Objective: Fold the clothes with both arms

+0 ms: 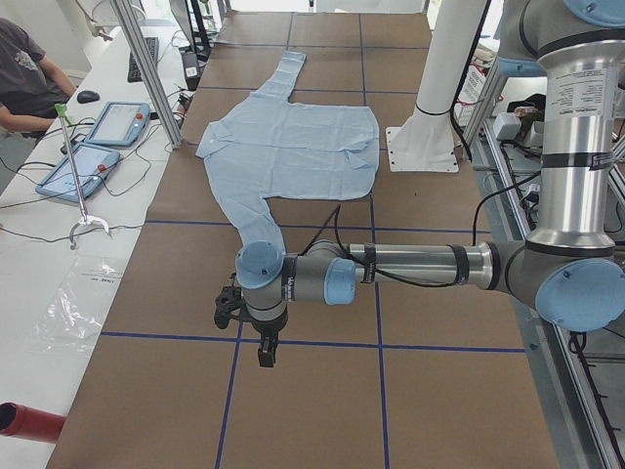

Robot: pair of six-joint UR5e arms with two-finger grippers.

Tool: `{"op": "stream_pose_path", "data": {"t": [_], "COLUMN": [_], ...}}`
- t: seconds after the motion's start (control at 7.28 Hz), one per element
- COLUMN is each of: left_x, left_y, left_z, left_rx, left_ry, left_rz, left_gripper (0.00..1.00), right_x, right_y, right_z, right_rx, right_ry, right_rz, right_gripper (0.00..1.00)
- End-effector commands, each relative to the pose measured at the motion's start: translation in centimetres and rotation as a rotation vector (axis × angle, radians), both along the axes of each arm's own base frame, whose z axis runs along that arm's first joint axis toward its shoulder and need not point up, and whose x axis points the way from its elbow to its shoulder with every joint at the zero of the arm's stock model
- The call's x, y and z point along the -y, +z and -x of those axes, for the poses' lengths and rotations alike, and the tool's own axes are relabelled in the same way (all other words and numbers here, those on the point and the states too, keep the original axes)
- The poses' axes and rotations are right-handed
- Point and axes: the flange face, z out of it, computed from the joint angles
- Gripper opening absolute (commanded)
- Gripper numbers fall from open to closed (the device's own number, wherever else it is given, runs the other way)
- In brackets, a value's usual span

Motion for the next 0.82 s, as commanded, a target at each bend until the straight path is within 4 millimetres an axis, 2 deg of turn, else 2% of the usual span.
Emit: {"op": "stream_pose_path", "data": {"t": [0.0,0.14,0.41,0.55,0.69], "left_x": [0.0,0.1,2.5,3.5,4.4], "left_y": [-0.1,-0.3,-2.9,-3.9,-7.3], "left_z": [0.0,0.0,-0.3,-0.5,-0.8], "left_rx": [-0.001,-0.001,-0.005,0.003,-0.013], "left_ry": [0.000,0.000,0.001,0.012,0.019], "left_rz": [-0.004,-0.007,-0.059,-0.088,-0.168], "left_gripper": [1.00,1.00,1.00,1.00,1.00], "right_x": [0.1,0.2,0.4,1.6,1.9], "right_y": [-0.2,-0.1,-0.1,-1.4,-1.2], "right_z": [0.0,0.0,0.0,0.0,0.1], "right_rx": [0.000,-0.002,-0.002,0.002,0.008], "right_ry": [0.001,0.001,0.002,0.002,0.003], "right_rz": [-0.002,-0.001,-0.001,-0.033,-0.031], "right_gripper": [1.00,1.00,1.00,1.00,1.00]}}
